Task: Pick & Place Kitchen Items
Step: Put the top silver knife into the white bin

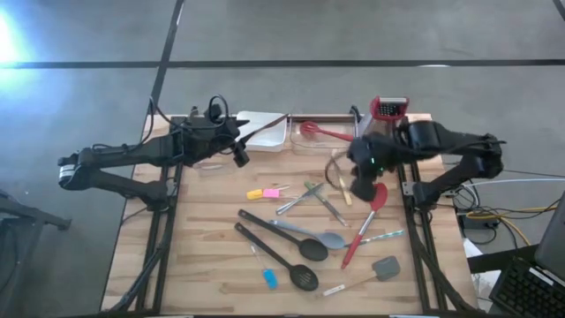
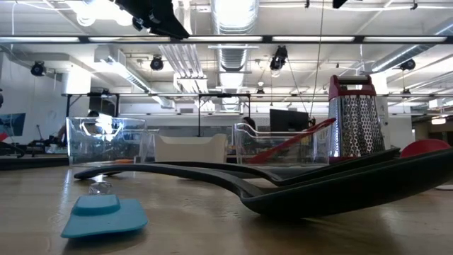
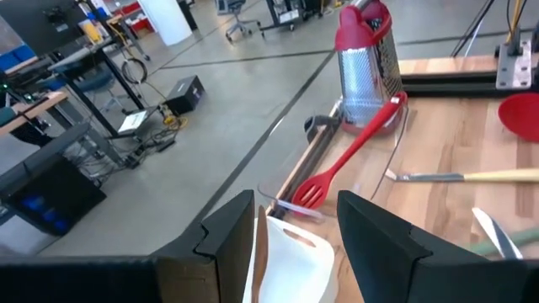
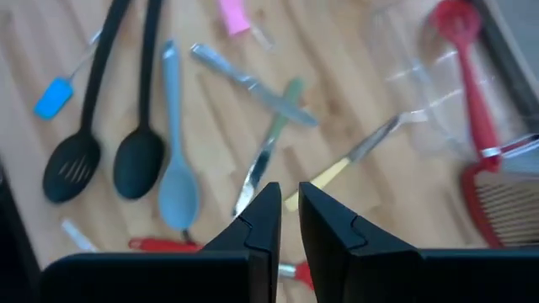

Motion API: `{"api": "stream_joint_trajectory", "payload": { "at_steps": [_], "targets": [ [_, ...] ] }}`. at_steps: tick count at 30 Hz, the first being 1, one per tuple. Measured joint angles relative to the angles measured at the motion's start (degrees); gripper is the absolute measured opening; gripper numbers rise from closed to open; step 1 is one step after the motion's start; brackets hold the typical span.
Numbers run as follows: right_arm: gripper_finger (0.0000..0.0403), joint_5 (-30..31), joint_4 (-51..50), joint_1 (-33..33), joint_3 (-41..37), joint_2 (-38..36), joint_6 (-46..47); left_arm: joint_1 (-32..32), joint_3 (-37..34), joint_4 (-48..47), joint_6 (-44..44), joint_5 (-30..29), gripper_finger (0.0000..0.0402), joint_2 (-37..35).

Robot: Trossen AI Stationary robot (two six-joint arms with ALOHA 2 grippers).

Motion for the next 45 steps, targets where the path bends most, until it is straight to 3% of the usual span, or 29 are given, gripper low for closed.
{"api": "stream_joint_trajectory", "payload": {
  "at_steps": [7,13,20,32,37,45],
  "targets": [
    [0.0038,2.1,3.7,9.1,-4.1,0.4,3.5,-0.2,0.0,-5.4,0.0,0.0,0.0177,-0.1],
    [0.0038,4.9,7.1,12.8,-8.5,1.0,4.2,-1.1,0.0,-11.8,-1.6,2.6,0.0177,-0.2],
    [0.0038,6.7,12.9,13.2,-13.1,1.2,4.0,-1.2,-0.4,-15.8,-6.7,12.4,0.0177,0.4],
    [0.0038,8.7,14.2,13.1,-15.0,1.2,4.0,-1.2,-2.1,-16.3,-8.2,14.0,0.0177,4.1],
    [0.0038,9.6,15.7,13.1,-15.1,1.2,4.1,-1.2,-2.2,-16.3,-8.8,19.1,0.0177,6.9],
    [0.0038,12.6,22.3,13.1,-20.0,1.2,4.8,-1.2,-2.2,-15.8,-8.8,19.9,0.0177,12.6]
  ]
}}
